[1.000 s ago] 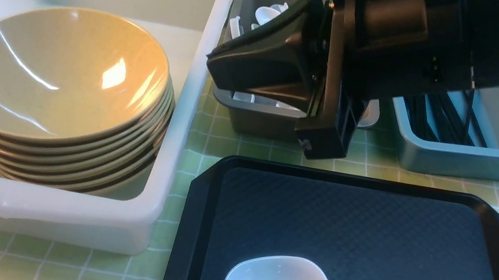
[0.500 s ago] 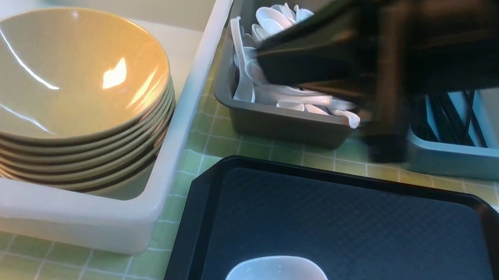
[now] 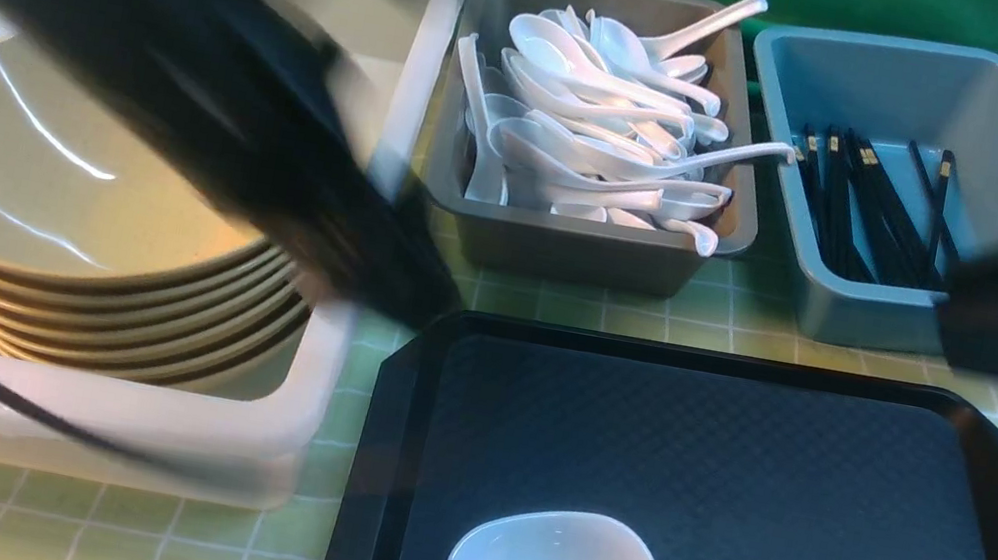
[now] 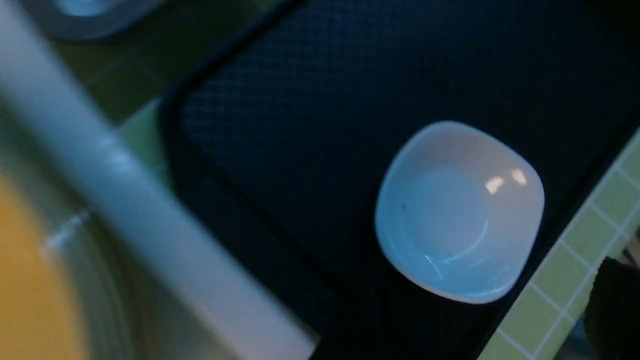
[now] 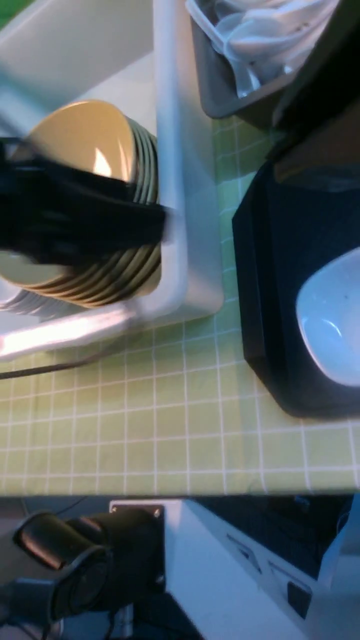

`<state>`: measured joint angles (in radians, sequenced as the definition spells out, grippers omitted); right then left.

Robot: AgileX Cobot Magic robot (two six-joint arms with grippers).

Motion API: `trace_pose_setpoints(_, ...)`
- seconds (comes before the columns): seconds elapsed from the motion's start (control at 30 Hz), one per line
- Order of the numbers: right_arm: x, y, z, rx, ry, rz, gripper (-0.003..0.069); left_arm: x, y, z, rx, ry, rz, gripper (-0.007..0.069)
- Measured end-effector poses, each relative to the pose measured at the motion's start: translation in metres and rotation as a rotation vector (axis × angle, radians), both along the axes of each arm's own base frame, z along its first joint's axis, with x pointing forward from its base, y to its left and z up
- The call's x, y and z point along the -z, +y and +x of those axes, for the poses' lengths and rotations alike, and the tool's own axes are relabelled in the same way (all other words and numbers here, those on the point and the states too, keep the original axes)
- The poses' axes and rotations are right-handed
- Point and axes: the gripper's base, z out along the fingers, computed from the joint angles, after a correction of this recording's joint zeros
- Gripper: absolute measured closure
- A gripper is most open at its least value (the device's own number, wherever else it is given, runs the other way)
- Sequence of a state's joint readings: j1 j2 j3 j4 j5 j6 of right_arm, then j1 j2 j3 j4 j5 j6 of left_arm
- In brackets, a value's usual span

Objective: On green table put chopsticks spoon bowls plates into blue grey white boxes.
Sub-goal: 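Grasp the small white bowl on the black tray by its rim with the left gripper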

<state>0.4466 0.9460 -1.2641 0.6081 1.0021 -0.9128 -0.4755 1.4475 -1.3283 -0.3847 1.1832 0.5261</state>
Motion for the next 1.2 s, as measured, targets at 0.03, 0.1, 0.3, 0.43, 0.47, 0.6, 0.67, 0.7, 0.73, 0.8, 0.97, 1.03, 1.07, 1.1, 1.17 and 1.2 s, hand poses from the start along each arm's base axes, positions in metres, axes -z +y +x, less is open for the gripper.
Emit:
trace_pose_setpoints(0.03,0.004,-0.003,-0.005,0.006,0.009,0.001,0.0580,0.019,-0.020,0.004,0.087,0.017,0.055,0.0134)
trace_pose_setpoints(0.1,0.009,-0.005,-0.009,0.012,0.024,-0.001,0.0577,0.045,-0.046,0.005,0.205,0.035,0.132,0.0146)
trace_pose_setpoints(0.3,0.025,-0.005,-0.009,0.013,0.067,-0.024,0.0569,0.107,-0.089,0.024,0.464,0.032,0.322,0.0161)
trace_pose_setpoints(0.43,0.034,-0.004,-0.007,0.010,0.083,-0.042,0.0565,0.135,-0.099,0.036,0.489,0.045,0.340,0.0161)
trace_pose_setpoints(0.47,0.034,-0.004,-0.007,0.009,0.083,-0.043,0.0565,0.137,-0.099,0.036,0.490,0.049,0.342,0.0161)
trace_pose_setpoints(0.6,0.037,-0.004,-0.006,0.000,0.073,-0.054,0.0559,0.167,-0.107,0.044,0.478,0.073,0.337,0.0163)
trace_pose_setpoints(0.67,0.037,-0.004,-0.006,0.000,0.069,-0.054,0.0558,0.175,-0.110,0.045,0.474,0.093,0.332,0.0190)
trace_pose_setpoints(0.7,0.037,-0.004,-0.006,0.000,0.069,-0.054,0.0558,0.175,-0.110,0.045,0.474,0.097,0.331,0.0201)
trace_pose_setpoints(0.73,0.037,-0.004,-0.006,-0.002,0.067,-0.055,0.0557,0.176,-0.112,0.045,0.474,0.118,0.322,0.0239)
trace_pose_setpoints(0.8,0.037,-0.004,-0.006,-0.003,0.065,-0.055,0.0557,0.177,-0.112,0.044,0.492,0.155,0.327,0.0323)
trace_pose_setpoints(0.97,0.037,-0.004,-0.006,-0.005,0.062,-0.057,0.0551,0.175,-0.113,0.040,0.524,0.252,0.337,0.0572)
trace_pose_setpoints(1.03,0.037,-0.004,-0.006,-0.001,0.058,-0.053,0.0549,0.164,-0.113,0.042,0.514,0.247,0.309,0.0595)
trace_pose_setpoints(1.07,0.036,-0.004,-0.005,0.003,0.053,-0.050,0.0549,0.157,-0.112,0.044,0.503,0.234,0.288,0.0607)
trace_pose_setpoints(1.1,0.036,-0.004,-0.005,0.008,0.048,-0.045,0.0549,0.150,-0.111,0.047,0.487,0.220,0.265,0.0611)
trace_pose_setpoints(1.17,0.035,-0.004,-0.004,0.016,0.038,-0.038,0.0549,0.134,-0.106,0.051,0.454,0.189,0.217,0.0611)
trace_pose_setpoints(1.2,0.033,-0.004,-0.001,0.033,0.019,-0.022,0.0548,0.110,-0.097,0.056,0.399,0.148,0.146,0.0610)
